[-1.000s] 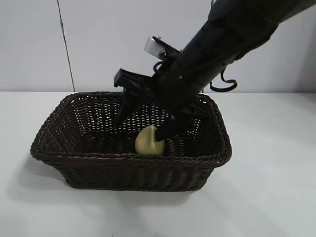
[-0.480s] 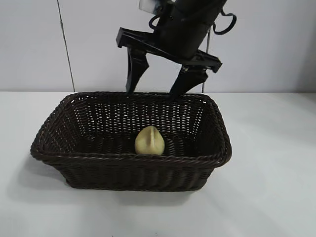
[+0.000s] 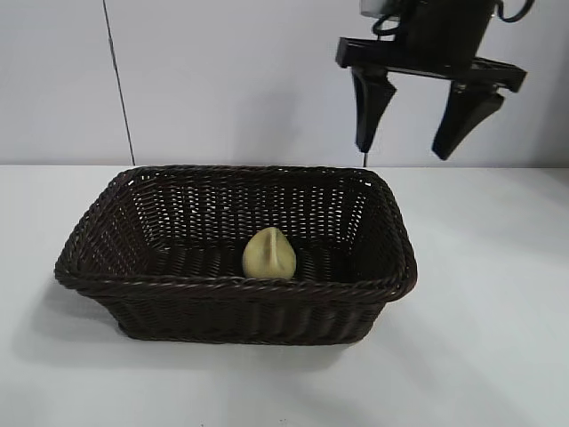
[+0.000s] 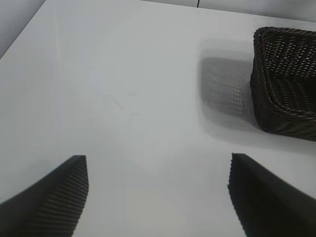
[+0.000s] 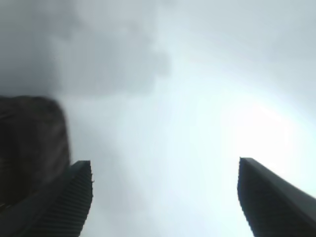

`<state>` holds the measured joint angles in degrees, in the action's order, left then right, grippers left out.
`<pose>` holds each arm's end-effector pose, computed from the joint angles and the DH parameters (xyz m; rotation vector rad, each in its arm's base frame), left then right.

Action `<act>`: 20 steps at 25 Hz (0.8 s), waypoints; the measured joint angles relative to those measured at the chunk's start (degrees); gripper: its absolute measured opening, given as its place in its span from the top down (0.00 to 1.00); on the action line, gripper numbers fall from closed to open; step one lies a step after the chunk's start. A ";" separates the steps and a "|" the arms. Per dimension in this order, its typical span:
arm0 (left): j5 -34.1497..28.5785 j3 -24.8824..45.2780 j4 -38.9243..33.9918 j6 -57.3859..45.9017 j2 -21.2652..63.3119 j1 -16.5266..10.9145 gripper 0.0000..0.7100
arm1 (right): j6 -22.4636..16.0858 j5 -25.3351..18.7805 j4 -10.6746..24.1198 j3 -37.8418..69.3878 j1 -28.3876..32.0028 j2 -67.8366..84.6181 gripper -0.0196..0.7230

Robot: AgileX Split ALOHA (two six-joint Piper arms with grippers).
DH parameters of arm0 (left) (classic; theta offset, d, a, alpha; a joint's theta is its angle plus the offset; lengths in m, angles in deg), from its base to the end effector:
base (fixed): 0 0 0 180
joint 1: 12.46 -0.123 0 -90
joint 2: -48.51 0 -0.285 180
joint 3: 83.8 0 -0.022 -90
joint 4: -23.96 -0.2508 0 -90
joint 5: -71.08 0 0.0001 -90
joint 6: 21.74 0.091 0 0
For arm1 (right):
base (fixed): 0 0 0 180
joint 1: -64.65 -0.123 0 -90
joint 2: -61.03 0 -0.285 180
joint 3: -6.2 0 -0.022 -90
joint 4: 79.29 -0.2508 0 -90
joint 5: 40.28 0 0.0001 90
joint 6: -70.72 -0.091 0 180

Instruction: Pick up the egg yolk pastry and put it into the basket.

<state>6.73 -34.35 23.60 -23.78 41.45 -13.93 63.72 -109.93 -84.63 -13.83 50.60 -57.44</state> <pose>-0.0078 0.0003 0.2680 -0.0651 2.1084 0.0016 0.3918 0.1062 0.2698 -0.1469 2.9444 0.1878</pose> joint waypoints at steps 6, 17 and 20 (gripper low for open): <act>0.00 0.00 0.00 0.00 0.00 0.00 0.20 | -0.39 -0.04 4.77 -0.04 8.18 0.00 0.19; 0.00 0.00 0.00 0.00 0.00 0.00 0.20 | 0.75 -0.04 6.49 5.67 13.83 2.64 0.19; 0.00 0.00 0.00 0.00 0.00 0.00 0.20 | 1.23 0.02 6.48 12.10 13.83 5.57 0.19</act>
<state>6.73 -34.35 23.60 -23.78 41.45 -13.93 64.94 -109.91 -78.15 -1.72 64.43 -51.87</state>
